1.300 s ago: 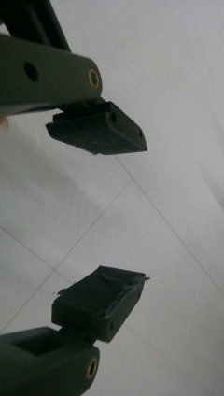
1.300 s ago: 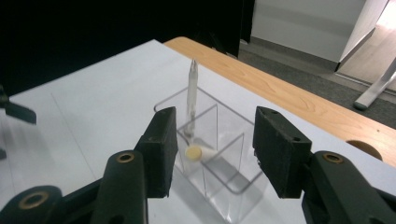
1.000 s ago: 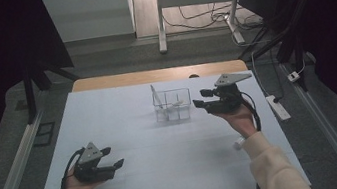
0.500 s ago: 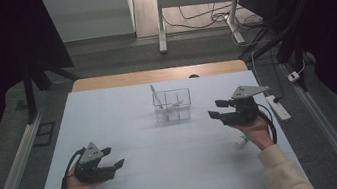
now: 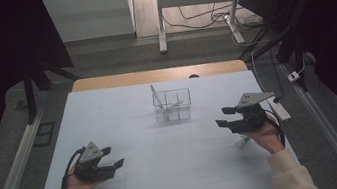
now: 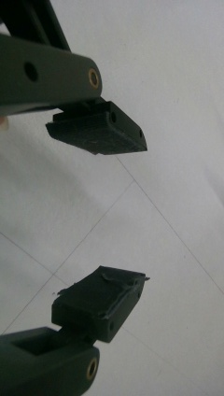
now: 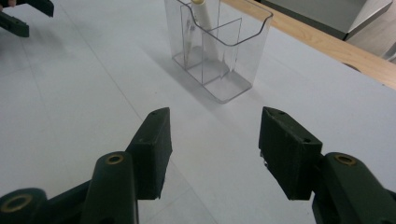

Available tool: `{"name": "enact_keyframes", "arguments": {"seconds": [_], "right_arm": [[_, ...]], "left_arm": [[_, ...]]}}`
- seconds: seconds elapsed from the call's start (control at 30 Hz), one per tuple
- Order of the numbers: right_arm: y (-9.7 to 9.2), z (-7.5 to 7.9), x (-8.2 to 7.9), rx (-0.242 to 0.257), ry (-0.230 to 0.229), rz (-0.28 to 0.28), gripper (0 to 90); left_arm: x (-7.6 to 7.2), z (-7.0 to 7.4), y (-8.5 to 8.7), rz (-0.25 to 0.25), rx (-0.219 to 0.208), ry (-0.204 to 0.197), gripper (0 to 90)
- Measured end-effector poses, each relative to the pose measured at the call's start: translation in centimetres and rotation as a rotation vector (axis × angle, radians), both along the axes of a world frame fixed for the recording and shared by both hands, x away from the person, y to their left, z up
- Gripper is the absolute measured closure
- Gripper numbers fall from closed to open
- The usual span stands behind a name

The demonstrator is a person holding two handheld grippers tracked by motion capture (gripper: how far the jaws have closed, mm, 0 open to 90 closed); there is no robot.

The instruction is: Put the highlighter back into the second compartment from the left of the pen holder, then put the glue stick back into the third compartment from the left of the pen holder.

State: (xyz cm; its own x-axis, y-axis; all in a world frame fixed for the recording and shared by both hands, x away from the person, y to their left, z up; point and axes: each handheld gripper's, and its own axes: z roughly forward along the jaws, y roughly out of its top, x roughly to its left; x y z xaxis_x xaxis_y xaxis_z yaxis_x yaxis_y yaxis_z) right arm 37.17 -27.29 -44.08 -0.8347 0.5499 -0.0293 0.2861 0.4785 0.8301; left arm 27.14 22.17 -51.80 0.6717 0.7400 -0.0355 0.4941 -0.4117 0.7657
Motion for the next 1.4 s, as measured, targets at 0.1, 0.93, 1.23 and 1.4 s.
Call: {"name": "enact_keyframes", "arguments": {"seconds": [0.1,0.93,1.23,1.4], "right_arm": [[-0.2,-0.2,0.1,-0.031,0.012,0.010,43.1],[-3.3,-0.6,-0.5,-0.243,0.027,0.097,38.5],[-4.0,-0.7,-0.6,-0.274,0.051,0.142,37.7],[-4.0,-1.1,-0.7,-0.357,0.057,0.181,37.2]], "left_arm": [[0.0,0.0,0.0,0.002,-0.005,0.000,32.5],[0.0,0.1,-0.2,-0.005,0.014,-0.009,32.7],[-0.1,0.2,-0.1,-0.001,0.015,-0.012,32.6],[-0.1,0.2,-0.1,0.003,0.014,-0.010,32.5]]}}
